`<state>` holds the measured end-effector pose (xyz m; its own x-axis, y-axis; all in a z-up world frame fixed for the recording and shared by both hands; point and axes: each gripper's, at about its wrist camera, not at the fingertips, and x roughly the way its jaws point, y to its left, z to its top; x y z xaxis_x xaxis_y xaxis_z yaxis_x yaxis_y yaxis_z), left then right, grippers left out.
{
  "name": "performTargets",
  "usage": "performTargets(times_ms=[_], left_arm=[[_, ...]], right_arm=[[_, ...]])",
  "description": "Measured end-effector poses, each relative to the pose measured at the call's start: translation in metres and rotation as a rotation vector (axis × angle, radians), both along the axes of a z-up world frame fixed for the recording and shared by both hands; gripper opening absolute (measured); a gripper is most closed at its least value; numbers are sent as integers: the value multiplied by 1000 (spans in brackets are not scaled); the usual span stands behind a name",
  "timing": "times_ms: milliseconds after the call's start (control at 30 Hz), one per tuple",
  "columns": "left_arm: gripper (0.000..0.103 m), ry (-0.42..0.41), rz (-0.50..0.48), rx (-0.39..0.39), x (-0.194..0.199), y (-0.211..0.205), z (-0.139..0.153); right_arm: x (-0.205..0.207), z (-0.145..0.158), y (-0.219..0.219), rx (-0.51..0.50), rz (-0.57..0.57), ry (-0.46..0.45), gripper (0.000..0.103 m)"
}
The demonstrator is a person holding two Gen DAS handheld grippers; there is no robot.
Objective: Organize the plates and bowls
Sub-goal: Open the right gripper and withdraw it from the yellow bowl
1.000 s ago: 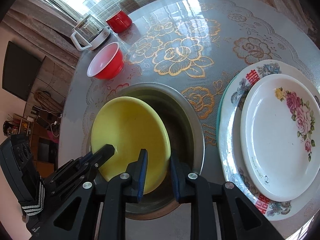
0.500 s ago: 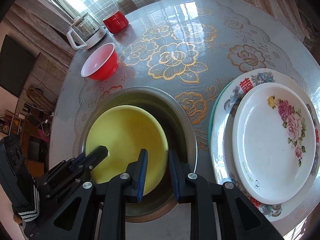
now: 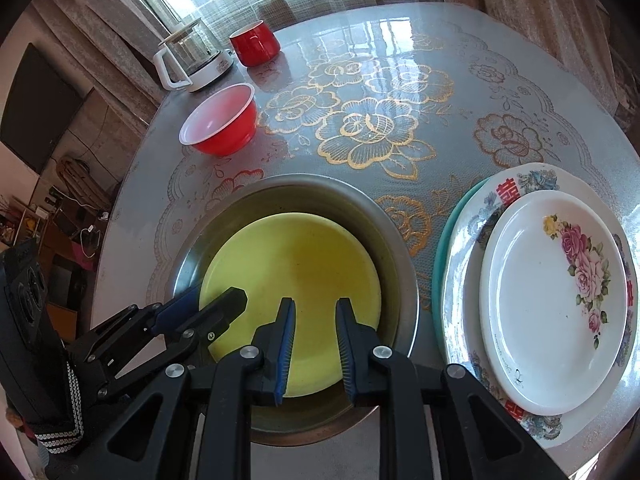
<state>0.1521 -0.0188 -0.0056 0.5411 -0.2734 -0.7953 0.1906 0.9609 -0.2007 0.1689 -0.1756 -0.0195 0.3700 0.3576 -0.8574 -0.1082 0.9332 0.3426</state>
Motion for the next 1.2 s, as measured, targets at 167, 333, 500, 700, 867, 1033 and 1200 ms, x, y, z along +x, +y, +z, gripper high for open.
performTargets(times_ms=[167, 333, 500, 700, 867, 1033, 1200], left_arm=[[35, -14, 12, -17, -1, 5, 4], [35, -18, 25, -51, -3, 11, 8], [38, -44, 35, -66, -6, 14, 17], [41, -66, 79, -69, -3, 22, 22], [58, -91, 200, -41, 6, 44, 17], [67, -92, 328, -36, 24, 71, 9], [75, -94, 470, -53, 44, 102, -1]], right_arm=[[0, -8, 2, 4, 8, 23, 21], [0, -11, 4, 12, 11, 27, 21], [0, -8, 5, 13, 10, 18, 21], [0, -1, 4, 18, 14, -20, 21], [6, 6, 3, 26, 8, -49, 21], [24, 17, 6, 26, 18, -76, 25], [51, 27, 15, 36, 32, -93, 29]])
